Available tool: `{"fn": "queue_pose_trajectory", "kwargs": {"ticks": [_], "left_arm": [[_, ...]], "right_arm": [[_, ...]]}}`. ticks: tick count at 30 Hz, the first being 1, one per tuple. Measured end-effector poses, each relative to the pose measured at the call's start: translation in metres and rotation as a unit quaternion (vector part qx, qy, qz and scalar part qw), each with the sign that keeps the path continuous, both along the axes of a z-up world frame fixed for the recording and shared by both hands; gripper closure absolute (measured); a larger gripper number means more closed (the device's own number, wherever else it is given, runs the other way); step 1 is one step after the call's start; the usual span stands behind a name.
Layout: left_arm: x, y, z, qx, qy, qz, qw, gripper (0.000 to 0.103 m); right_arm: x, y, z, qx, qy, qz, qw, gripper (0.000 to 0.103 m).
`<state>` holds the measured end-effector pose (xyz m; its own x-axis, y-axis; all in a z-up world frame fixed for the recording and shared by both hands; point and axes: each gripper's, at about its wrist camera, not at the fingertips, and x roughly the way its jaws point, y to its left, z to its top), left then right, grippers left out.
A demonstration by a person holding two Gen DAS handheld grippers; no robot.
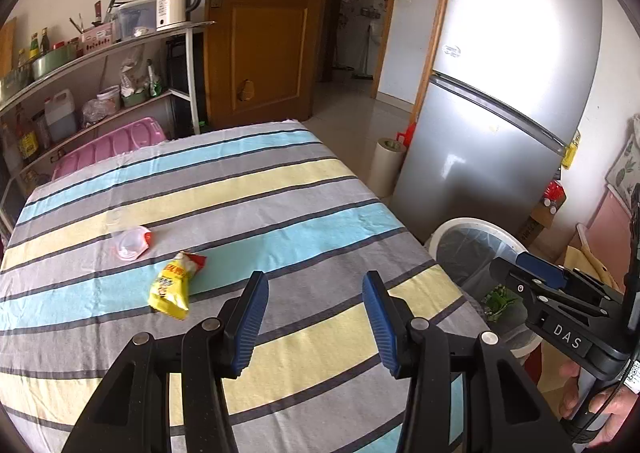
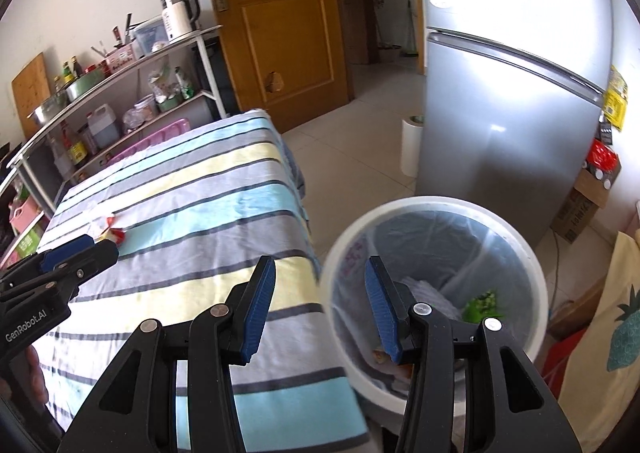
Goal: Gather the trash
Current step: 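Move both tools back over the table toward the cup and yellow packet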
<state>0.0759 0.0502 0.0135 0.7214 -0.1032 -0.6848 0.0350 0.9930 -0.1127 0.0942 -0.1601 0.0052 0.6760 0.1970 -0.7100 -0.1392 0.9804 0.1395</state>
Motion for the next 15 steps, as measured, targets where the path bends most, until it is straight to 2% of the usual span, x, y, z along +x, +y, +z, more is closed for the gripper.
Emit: {"fn": "queue_pose_trajectory", "kwargs": {"ticks": [9,12,15], "left_arm": [[-0.016,0.070,-0.001,-0.008,0.001,0.062,0.9980,0.054],[-0.022,0.094,-0.003,-0.002,-0.003,0.091,0.9958,0.054],[-0.026,0.120,-0.009,-0.014,0.007,0.115,0.9933,0.054]], "right_arm": [[0.004,0.066,0.003,0.002,-0.002,0.060,0.998,0.055],[0.008,0.090,0.002,0.000,0.000,0.081,0.997,0.055],[0.012,0.114,-0.001,-0.006,0.004,0.103,0.995,0.055]]}}
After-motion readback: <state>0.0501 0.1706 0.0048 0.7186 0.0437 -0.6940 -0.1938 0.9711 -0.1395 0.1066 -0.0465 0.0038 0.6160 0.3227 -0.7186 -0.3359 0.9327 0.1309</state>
